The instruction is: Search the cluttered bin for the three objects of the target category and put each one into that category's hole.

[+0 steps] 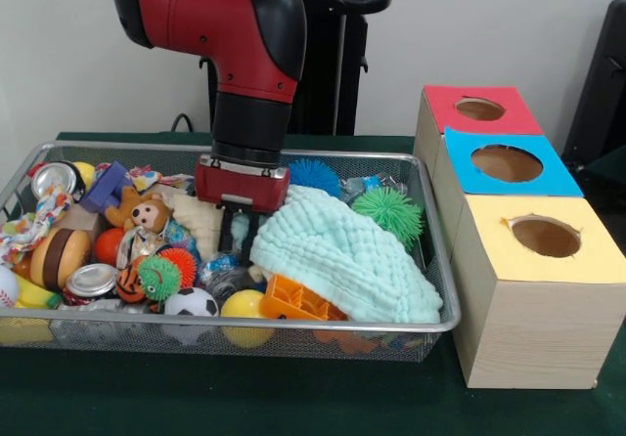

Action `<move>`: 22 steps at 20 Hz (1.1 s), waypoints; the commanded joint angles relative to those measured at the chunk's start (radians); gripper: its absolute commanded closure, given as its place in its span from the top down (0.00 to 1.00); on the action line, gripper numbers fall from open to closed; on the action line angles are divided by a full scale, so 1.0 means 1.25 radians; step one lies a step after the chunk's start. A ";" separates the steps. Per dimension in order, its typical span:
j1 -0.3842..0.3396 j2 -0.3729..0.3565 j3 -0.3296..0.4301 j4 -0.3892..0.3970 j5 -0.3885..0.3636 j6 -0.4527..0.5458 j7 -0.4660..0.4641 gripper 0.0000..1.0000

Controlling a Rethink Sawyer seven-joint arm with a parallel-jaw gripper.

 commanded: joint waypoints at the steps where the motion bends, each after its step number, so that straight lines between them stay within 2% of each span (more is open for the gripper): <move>1: 0.002 0.030 0.040 -0.004 0.032 -0.029 0.153 0.00; 7: 0.006 0.023 0.035 -0.004 0.036 -0.002 0.145 0.00; 14: 0.007 0.003 0.037 0.022 0.047 -0.063 0.179 0.00; 18: 0.003 -0.099 0.042 0.090 0.017 -0.045 0.180 0.00; 22: 0.015 -0.210 0.031 0.153 0.021 0.013 0.175 0.00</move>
